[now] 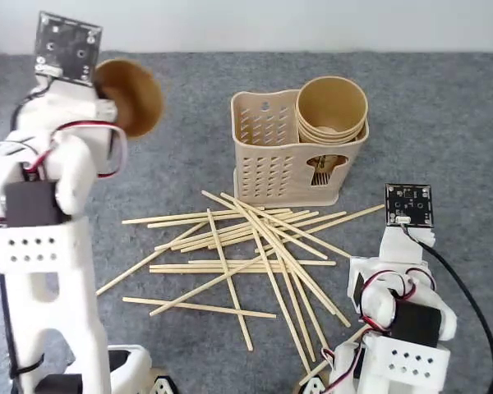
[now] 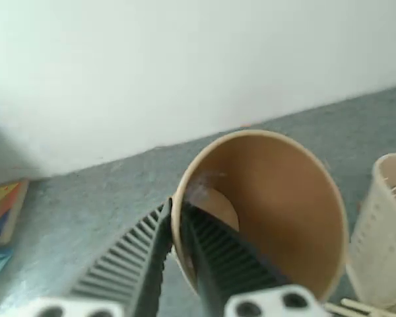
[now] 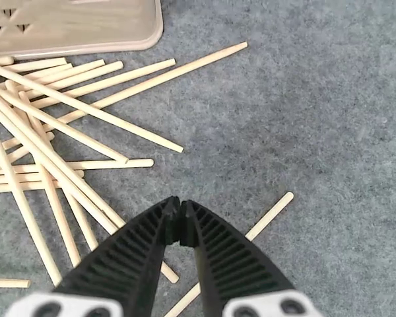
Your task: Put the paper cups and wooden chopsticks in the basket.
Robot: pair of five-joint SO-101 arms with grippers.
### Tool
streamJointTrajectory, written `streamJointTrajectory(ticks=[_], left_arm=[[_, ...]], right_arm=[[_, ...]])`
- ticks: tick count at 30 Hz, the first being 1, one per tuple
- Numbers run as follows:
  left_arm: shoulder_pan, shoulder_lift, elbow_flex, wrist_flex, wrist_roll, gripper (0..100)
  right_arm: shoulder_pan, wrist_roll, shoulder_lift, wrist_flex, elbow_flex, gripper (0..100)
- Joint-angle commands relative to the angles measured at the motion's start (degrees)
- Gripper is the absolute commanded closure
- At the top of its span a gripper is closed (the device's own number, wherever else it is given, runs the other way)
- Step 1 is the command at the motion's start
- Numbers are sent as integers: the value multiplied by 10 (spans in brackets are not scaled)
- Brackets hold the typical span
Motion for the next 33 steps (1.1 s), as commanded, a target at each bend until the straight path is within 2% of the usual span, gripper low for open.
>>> streamJointTrajectory(ticks=[1, 8, 13, 22, 33], left_arm=[[70, -21, -58, 0, 55, 987], [197, -9, -111, -8, 120, 987], [255, 28, -126, -37, 143, 987], [321, 74, -126, -136, 156, 987], [349, 164, -126, -169, 156, 987]], right_arm=[[0, -6, -5, -8, -4, 991], [28, -4, -5, -12, -4, 991], [42, -4, -5, -13, -4, 991], [39, -4, -5, -14, -4, 991], [39, -4, -5, -14, -4, 991]])
